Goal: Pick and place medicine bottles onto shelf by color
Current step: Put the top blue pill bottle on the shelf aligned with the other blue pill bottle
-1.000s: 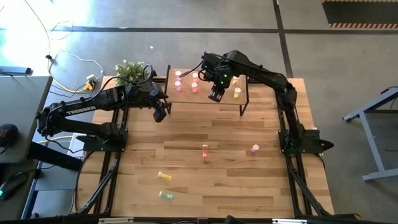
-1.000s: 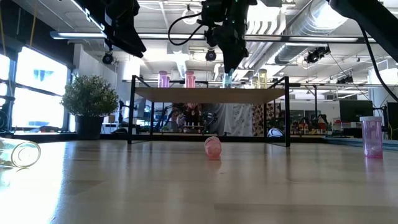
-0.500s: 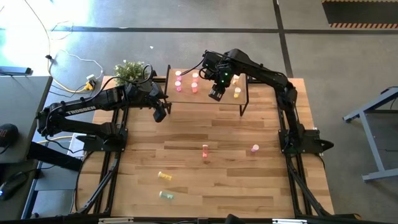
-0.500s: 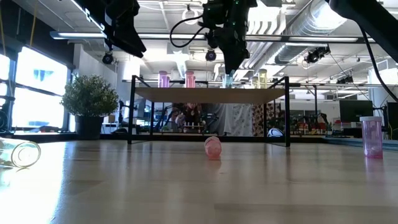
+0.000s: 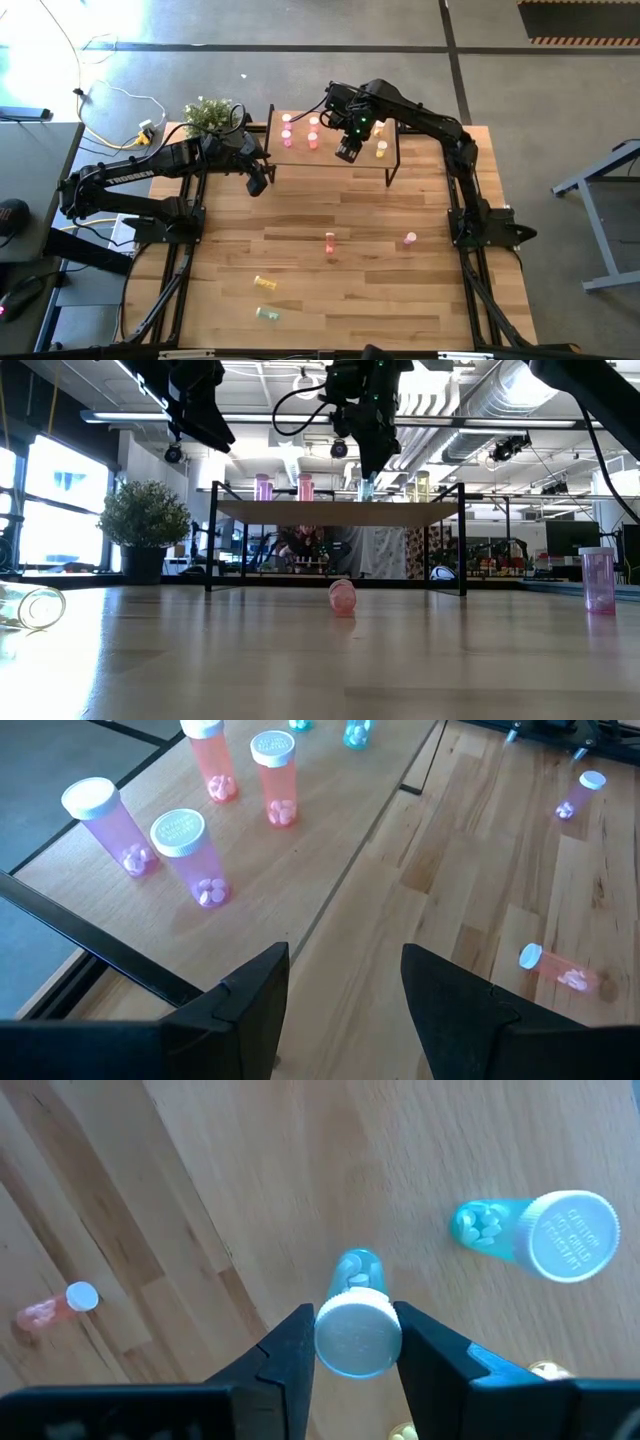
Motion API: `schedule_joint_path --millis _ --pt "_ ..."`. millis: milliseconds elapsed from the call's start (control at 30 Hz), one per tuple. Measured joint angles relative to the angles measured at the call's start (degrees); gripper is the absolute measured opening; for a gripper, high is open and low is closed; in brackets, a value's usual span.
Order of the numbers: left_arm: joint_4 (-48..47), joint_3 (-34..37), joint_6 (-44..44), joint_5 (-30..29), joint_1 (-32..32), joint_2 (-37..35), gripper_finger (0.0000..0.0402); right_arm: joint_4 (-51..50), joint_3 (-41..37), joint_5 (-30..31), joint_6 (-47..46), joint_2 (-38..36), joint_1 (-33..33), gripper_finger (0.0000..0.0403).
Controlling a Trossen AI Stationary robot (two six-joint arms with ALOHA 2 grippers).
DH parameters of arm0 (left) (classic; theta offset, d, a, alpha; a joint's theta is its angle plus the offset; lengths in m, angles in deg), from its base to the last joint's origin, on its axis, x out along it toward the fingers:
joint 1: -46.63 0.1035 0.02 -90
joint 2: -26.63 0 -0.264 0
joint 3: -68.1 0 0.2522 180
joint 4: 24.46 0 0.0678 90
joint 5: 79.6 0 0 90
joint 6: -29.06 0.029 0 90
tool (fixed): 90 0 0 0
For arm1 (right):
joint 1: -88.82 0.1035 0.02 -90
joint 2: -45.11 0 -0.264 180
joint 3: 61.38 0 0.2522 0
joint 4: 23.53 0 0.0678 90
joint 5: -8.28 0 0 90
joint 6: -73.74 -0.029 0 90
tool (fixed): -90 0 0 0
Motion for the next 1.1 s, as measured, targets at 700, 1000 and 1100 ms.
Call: schedule_joint_path --millis 700,1000,1100 --pt "0.0 0.0 0.0 0.0 0.0 0.0 0.0186 1.2 0.0 1.8 0.1 0.0 -0.4 0.0144" --pt "0.0 0.0 0.0 0.0 0.0 0.0 0.0186 0.6 0.4 1.8 0.1 0.1 -0.4 0.0145" --pt "0.0 0.0 0.0 0.0 0.0 0.0 0.0186 0.4 2.1 1.8 0.1 0.1 -0.4 0.0145"
